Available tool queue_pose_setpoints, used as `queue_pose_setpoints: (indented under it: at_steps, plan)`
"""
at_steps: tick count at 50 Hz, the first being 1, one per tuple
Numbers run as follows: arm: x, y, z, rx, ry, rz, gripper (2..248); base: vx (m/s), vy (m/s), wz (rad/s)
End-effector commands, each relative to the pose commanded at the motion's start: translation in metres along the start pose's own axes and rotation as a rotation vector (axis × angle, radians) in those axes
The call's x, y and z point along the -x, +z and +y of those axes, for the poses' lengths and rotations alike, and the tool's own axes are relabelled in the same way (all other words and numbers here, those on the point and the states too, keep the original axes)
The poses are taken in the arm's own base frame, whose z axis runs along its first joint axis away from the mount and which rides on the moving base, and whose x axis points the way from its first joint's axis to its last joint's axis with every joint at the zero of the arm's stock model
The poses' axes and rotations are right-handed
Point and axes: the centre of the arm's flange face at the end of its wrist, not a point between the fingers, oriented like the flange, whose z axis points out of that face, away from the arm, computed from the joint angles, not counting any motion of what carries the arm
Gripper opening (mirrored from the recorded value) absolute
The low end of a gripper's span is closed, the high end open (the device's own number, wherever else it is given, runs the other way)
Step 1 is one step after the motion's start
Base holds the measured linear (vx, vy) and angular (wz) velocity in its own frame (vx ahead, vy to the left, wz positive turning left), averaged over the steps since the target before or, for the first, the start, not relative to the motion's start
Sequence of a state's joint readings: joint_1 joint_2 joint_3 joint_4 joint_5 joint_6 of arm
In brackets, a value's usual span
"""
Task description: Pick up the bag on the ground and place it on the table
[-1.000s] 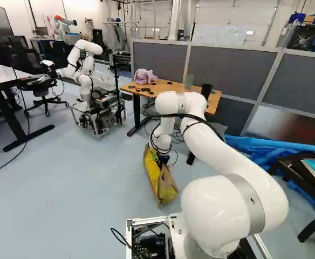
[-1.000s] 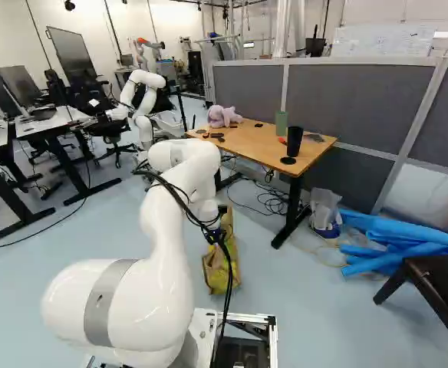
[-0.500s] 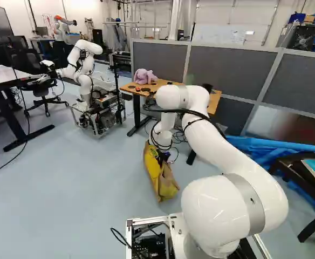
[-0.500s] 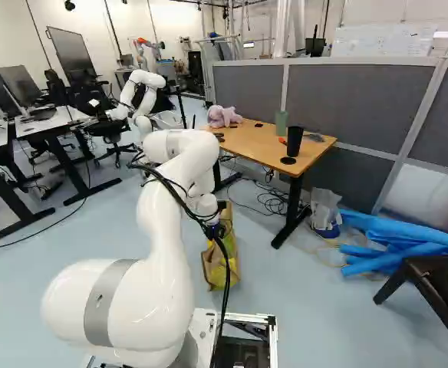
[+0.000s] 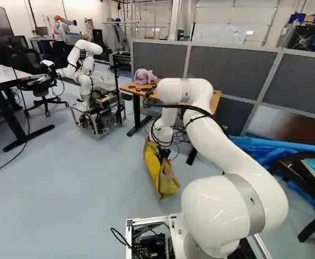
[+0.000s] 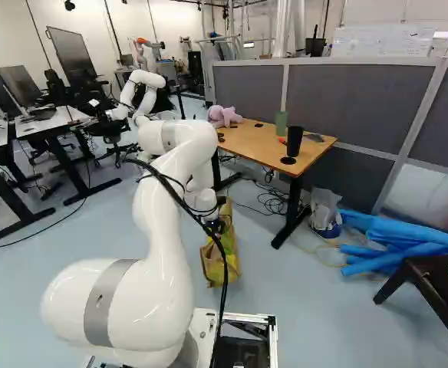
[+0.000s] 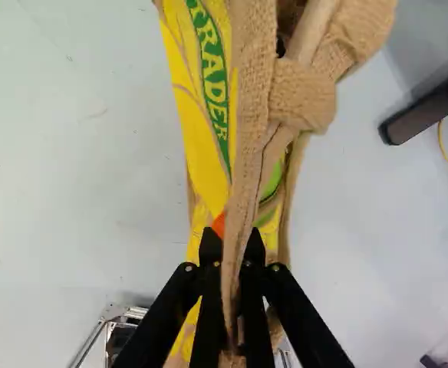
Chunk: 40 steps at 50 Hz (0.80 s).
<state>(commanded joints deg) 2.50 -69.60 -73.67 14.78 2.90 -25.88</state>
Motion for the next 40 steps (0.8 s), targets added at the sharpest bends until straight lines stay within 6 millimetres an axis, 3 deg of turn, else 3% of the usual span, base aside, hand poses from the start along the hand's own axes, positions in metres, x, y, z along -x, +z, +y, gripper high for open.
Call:
queue_pose_setpoints:
  at_steps: [40]
  plan:
    - [-0.002, -0.06, 0.001, 0.007, 0.001, 0.038, 28, 0.0, 0.0, 0.0]
